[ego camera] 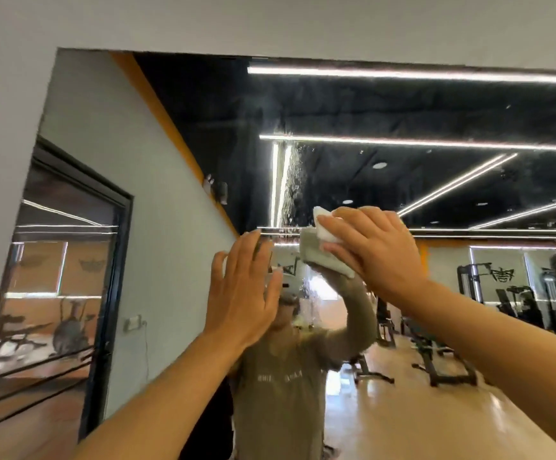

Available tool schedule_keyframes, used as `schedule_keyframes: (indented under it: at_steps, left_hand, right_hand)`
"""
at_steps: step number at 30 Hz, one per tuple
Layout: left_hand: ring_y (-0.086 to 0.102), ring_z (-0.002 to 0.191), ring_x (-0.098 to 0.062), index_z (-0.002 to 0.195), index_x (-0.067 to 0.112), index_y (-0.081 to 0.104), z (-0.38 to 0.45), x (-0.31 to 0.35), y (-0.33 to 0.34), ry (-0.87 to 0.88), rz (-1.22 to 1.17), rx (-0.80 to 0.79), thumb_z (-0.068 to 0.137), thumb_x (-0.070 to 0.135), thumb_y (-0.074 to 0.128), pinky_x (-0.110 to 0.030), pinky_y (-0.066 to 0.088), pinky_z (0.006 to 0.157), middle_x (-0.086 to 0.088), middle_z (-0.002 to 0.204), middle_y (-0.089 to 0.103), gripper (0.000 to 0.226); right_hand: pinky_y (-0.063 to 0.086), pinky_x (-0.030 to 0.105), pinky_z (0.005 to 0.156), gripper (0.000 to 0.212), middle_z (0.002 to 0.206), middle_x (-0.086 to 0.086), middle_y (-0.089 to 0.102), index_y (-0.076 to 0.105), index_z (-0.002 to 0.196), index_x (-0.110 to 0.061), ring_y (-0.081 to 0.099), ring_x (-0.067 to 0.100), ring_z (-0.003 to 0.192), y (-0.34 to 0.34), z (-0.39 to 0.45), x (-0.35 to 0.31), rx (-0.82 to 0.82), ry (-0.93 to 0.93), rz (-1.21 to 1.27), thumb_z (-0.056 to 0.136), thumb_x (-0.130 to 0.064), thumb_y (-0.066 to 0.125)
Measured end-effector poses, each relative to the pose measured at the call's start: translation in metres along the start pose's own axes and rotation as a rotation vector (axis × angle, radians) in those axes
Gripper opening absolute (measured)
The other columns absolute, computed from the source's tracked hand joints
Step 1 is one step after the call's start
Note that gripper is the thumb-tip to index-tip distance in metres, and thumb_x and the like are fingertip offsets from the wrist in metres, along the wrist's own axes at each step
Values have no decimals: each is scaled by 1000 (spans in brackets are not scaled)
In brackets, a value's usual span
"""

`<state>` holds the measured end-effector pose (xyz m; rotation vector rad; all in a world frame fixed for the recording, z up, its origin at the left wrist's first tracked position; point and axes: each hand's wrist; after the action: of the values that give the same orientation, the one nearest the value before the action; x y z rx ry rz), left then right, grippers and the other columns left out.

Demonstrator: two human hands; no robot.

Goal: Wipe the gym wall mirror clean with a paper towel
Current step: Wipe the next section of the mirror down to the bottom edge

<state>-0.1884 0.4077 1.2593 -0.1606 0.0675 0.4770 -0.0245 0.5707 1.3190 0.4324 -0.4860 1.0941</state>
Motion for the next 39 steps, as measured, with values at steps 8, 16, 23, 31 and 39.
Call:
schedule_keyframes:
  at_steps: [8, 16, 23, 31, 39]
  left_hand:
    - [37, 142, -28, 140, 15, 50, 131, -42, 9, -16, 78, 227, 103, 35, 39, -41, 15, 114, -9, 153, 41, 43]
    - [0, 155, -19, 156, 18, 26, 222, -70, -1, -97, 109, 231, 106, 41, 27, -40, 1, 124, -4, 168, 12, 55]
    - [-4, 155, -15, 160, 23, 13, 228, -83, 12, -108, 123, 147, 107, 45, 23, -38, -3, 125, 2, 169, 3, 59]
    - [0, 155, -13, 159, 25, 19, 229, -89, 11, -86, 105, 156, 107, 45, 23, -35, -5, 124, 4, 168, 8, 57]
    - [1, 155, -16, 159, 21, 19, 227, -84, 13, -97, 128, 161, 100, 49, 12, -38, -1, 125, 1, 168, 10, 66]
  right_hand:
    - [45, 46, 82, 40, 122, 12, 64, 61, 129, -16, 58, 38, 103, 55, 122, 60, 192, 112, -161, 101, -39, 46]
    - [30, 43, 103, 42, 145, 13, 44, 52, 136, -7, 39, 35, 130, 101, 246, 74, 182, 417, -7, 102, -33, 51]
    - [5, 51, 120, 46, 162, 2, 27, 38, 149, -26, 18, 26, 150, 141, 296, 68, -20, 435, 52, 107, -42, 29]
    - [21, 47, 120, 42, 157, 6, 38, 46, 147, -21, 31, 30, 144, 127, 282, 106, -46, 275, 36, 106, -22, 38]
    - [42, 47, 95, 27, 119, 17, 52, 61, 112, -8, 51, 37, 114, 87, 205, 201, 84, 717, -9, 103, -16, 37]
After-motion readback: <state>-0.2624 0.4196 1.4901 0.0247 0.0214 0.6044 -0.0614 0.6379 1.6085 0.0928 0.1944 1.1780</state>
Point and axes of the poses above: each hand's wrist, its own z-axis towards the middle knuckle, its own y-axis out of the palm, x = y × z
